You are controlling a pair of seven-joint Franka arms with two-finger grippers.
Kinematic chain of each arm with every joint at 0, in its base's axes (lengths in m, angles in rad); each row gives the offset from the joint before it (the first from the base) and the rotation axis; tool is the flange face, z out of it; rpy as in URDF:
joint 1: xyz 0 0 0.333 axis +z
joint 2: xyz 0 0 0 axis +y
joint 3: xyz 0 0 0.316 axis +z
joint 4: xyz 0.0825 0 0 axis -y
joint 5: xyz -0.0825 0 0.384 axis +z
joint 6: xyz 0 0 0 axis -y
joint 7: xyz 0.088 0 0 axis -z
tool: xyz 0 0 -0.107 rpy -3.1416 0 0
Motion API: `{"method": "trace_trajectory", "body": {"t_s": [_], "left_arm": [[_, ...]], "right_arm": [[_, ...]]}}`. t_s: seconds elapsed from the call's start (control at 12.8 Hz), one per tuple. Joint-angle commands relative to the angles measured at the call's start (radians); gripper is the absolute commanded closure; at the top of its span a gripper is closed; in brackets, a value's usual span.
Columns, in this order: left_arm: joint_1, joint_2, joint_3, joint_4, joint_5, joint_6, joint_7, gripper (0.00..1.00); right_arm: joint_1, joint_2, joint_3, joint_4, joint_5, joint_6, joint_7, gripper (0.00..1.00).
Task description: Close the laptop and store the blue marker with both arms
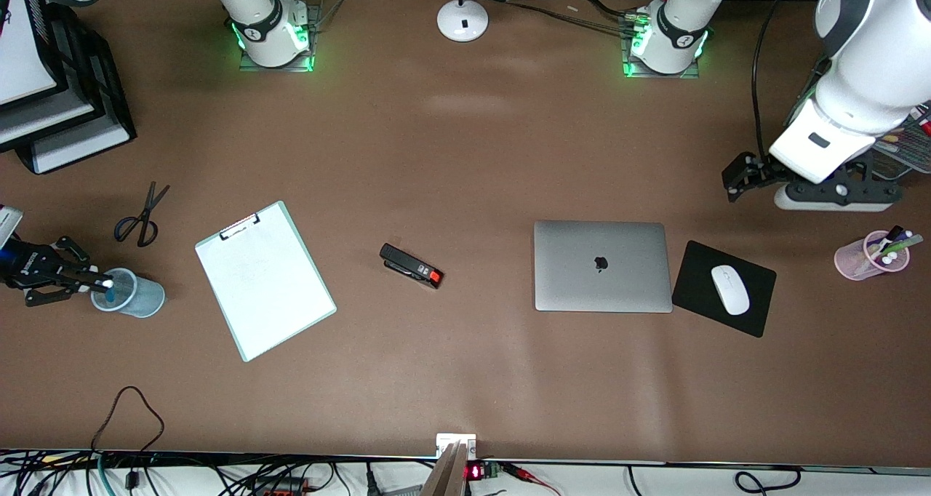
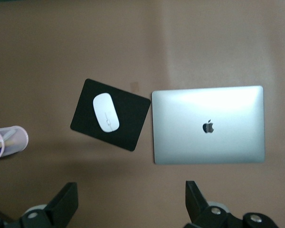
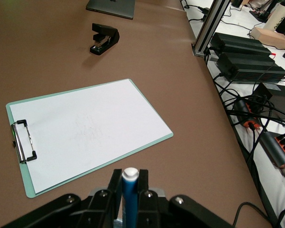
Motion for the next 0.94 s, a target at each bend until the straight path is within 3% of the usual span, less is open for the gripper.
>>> {"method": "trace_trajectory", "body": {"t_s": [0.0, 0.39, 0.55, 0.62, 0.86], "left_arm": [[0.011, -0.058, -0.006, -0.003, -0.001, -0.071, 0.029, 0.00], [0.038, -0.099, -0.003, 0.001, -0.070, -0.143, 0.122, 0.00], [0.029, -0.083, 0.003, 0.089, -0.070, -0.209, 0.132, 0.00], [-0.007, -0.067, 0.026, 0.118, -0.069, -0.243, 0.132, 0.00], [-0.201, -0.061, 0.222, 0.140, -0.066, -0.271, 0.133, 0.00]], "right_arm": [[-0.022, 0.041, 0.015, 0.032, 0.030, -0.011, -0.035, 0.96], [-0.045, 0.066, 0.013, 0.029, 0.030, -0.013, -0.052, 0.96], [-0.056, 0.084, 0.015, 0.032, 0.030, -0.013, -0.052, 0.96], [-0.058, 0.092, 0.015, 0.032, 0.032, -0.011, -0.054, 0.96], [-0.058, 0.104, 0.015, 0.029, 0.030, -0.013, -0.054, 0.96]]}}
